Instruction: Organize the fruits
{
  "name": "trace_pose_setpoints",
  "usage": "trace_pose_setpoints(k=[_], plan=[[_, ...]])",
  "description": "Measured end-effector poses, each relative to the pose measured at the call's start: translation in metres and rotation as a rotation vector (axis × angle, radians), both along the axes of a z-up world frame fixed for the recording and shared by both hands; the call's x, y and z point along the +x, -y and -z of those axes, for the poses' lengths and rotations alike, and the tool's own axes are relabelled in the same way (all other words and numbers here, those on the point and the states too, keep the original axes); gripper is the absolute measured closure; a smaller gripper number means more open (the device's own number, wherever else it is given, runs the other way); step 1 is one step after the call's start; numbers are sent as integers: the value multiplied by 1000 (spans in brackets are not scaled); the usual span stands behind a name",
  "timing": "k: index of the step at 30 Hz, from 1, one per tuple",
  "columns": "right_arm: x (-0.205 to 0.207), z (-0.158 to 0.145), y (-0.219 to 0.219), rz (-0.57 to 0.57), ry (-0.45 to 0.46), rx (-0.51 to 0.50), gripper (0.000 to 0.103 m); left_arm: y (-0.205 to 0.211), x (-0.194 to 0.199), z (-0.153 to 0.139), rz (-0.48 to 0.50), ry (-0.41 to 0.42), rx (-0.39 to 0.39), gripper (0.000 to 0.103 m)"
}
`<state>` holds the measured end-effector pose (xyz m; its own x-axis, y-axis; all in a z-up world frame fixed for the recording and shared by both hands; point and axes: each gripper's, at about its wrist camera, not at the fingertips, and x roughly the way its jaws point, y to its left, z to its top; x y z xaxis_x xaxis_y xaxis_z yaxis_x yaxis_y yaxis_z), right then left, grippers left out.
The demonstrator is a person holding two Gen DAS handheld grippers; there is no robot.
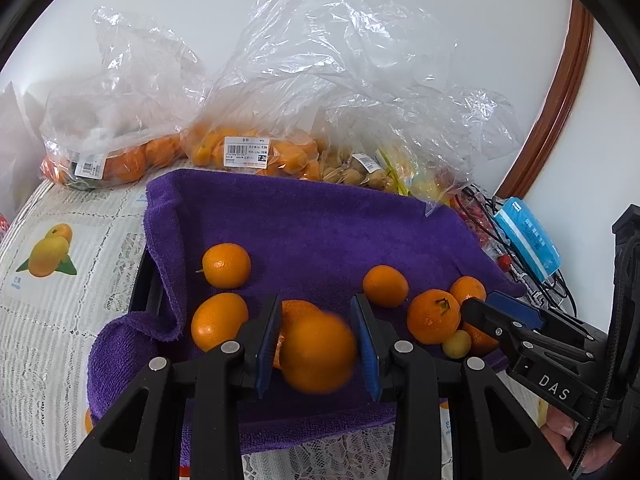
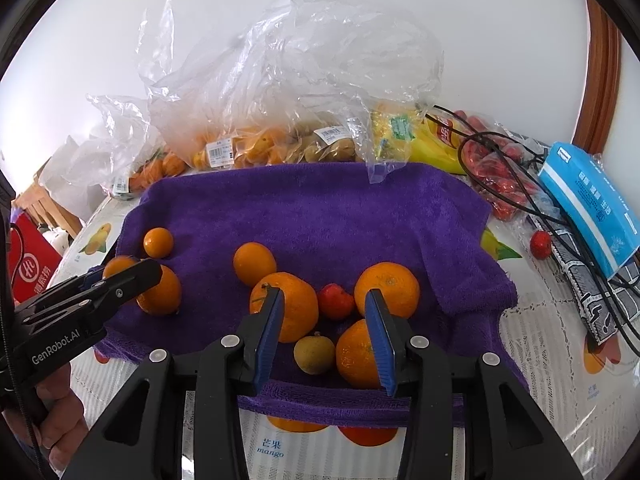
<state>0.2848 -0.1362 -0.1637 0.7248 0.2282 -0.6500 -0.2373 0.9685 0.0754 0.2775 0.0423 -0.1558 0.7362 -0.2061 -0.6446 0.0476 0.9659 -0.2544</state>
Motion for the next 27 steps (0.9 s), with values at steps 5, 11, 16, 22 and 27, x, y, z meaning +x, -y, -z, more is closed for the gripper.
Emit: trace_pose_setpoints(k=[5,11,16,22,27], plan=[[0,0,0,3,2,-3,60,-2,0,0,3,0,-10,63],[-1,0,0,5,6,-7,60,-1,-4,-6,1,29,-7,58],[-2,-2,1,10,18,-5,60,-3,-7,-12,-11,51,-15,58],[-6,-9,7,32,34,23,60,-4,-13,-21,-1,66,-39,66],[-13,-11,13,68,16,58,60,-6,-19,-33,-52,96,-10,65]])
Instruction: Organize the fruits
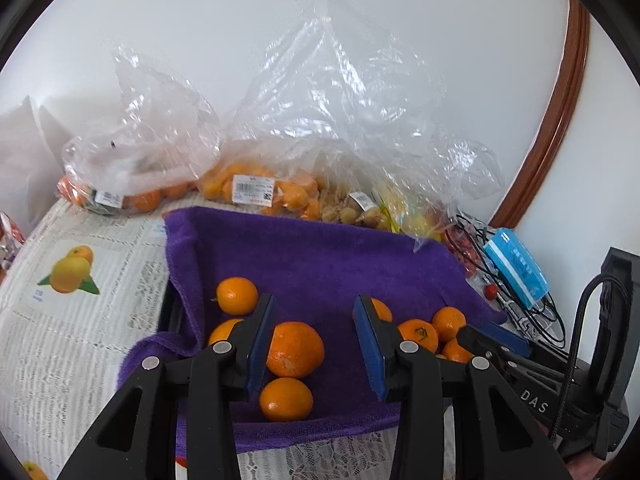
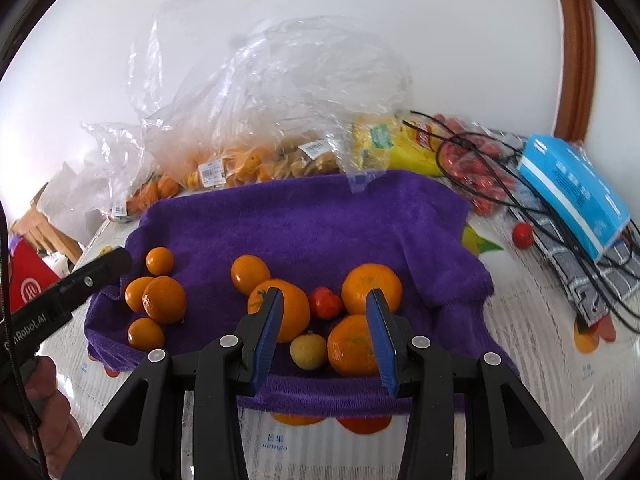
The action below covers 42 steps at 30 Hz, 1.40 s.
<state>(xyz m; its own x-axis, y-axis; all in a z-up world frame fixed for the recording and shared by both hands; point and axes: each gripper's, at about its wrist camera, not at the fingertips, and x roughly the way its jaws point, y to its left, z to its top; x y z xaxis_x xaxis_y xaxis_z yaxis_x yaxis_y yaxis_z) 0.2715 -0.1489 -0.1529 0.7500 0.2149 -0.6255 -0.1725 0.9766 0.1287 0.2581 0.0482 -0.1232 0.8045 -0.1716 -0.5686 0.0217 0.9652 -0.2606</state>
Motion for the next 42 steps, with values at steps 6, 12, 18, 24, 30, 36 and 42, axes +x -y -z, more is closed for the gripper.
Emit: trace_pose_setpoints(k=[6,12,18,24,30,36,42], plan=[[-25,-21,3,33,18,-10,60,-3,-7,-18,62,-15,-68,64],[-68,-51,6,57,66,-38,58,6,-44,-36,72,49,39,51],[-123,-76,12,104,130,-62,41,17,-88,-55,110,74,111,36],[-166,-86,21,126,122,-47,31,27,-131,-68,123,60,140,25],[-204,-86,30,150,127,-86,22,37,-169,-76,96,66,184,13],[-243,-94,38,144,194,-78,0,41,-196,-82,72,67,203,12],[-268,-97,42,138,195,-60,0,41,-219,-86,53,71,177,11]])
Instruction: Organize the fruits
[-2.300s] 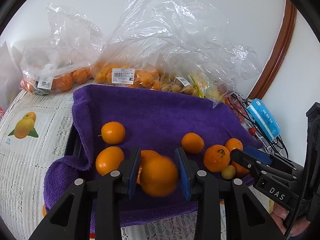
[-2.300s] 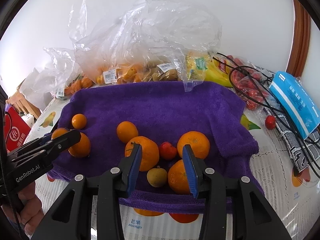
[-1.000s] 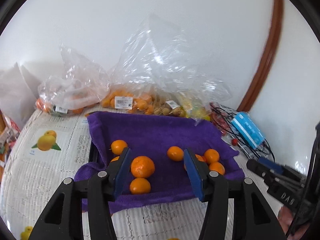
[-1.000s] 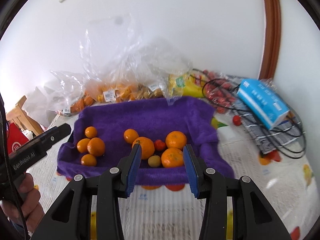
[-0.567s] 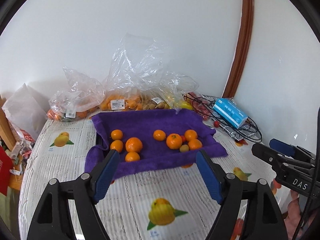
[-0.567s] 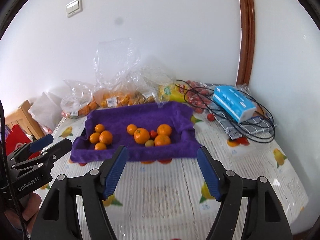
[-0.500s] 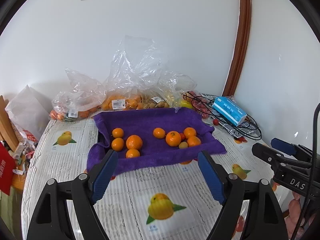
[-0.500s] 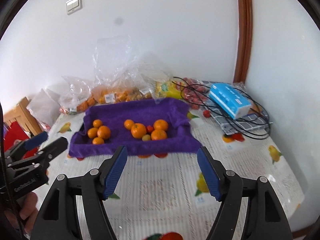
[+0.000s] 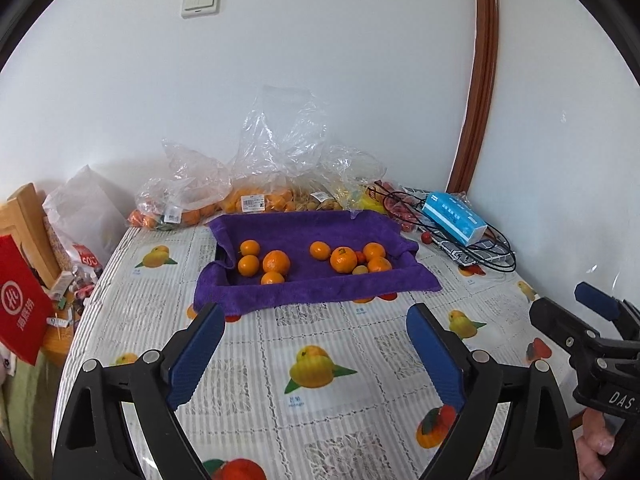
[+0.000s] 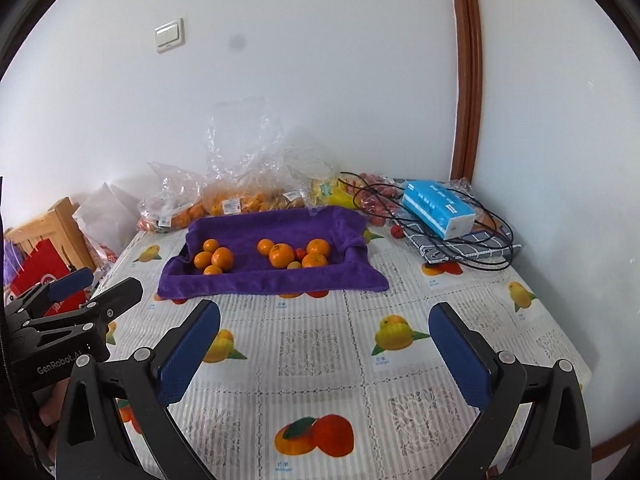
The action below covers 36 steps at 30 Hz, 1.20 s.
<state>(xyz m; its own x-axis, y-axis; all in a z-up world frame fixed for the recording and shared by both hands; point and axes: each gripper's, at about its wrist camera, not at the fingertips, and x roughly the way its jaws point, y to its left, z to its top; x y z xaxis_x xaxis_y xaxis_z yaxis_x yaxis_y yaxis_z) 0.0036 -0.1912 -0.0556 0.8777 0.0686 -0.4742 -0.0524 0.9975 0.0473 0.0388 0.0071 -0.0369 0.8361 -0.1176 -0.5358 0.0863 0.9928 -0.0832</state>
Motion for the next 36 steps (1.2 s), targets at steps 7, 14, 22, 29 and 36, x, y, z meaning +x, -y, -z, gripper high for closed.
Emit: trace_pose_setpoints(k=[7,14,22,29,36], plan=[[-18,-1,1,1,7,-7,0,1,-15,-3,-16,17,22,11],[-21,-2,-2,2,5,-15,0,-5,-16,-1,-31,6,5,10],[-23,-2,-2,10,2,-13,0,-6,-18,0,-34,3,10,10],[-21,-2,-1,9,1,-11,0,-11,-18,-1,-40,0,3,10],[-21,-1,-2,11,-1,-12,0,-11,-19,-2,-39,2,7,10]])
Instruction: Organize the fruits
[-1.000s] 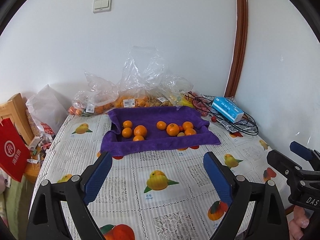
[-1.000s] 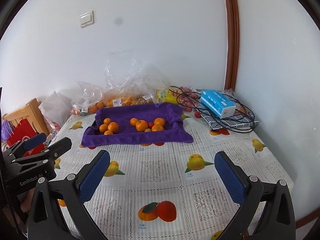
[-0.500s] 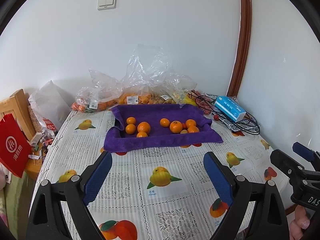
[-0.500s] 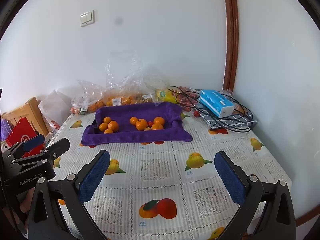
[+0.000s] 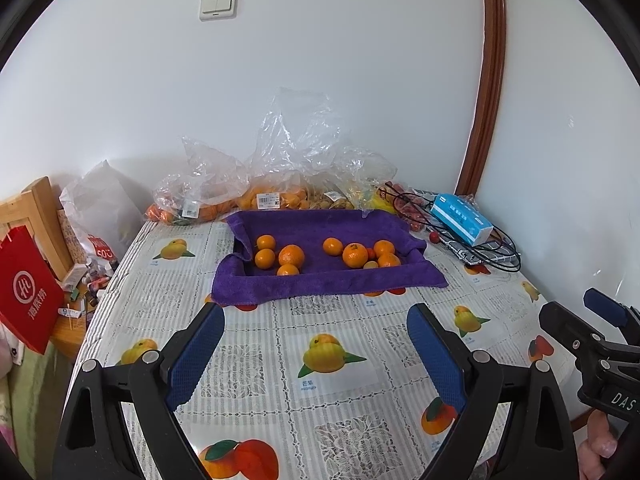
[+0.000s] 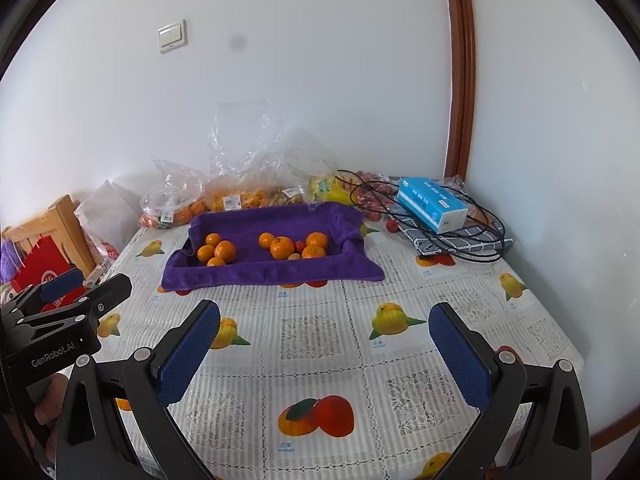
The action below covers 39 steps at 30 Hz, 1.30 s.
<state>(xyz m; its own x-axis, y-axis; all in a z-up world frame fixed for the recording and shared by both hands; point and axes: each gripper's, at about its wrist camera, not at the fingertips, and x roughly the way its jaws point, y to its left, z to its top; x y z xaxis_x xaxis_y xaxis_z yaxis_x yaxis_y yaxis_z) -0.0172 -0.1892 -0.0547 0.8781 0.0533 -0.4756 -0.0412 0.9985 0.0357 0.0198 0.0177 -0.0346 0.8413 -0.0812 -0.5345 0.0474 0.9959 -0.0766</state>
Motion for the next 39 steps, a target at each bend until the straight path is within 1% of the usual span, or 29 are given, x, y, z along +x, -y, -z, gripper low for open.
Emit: trace_pose_setpoints(k=[39], plan=[[-4,1,-3,9,6,-4,0,-5,-3,-2,0,2,0,10]])
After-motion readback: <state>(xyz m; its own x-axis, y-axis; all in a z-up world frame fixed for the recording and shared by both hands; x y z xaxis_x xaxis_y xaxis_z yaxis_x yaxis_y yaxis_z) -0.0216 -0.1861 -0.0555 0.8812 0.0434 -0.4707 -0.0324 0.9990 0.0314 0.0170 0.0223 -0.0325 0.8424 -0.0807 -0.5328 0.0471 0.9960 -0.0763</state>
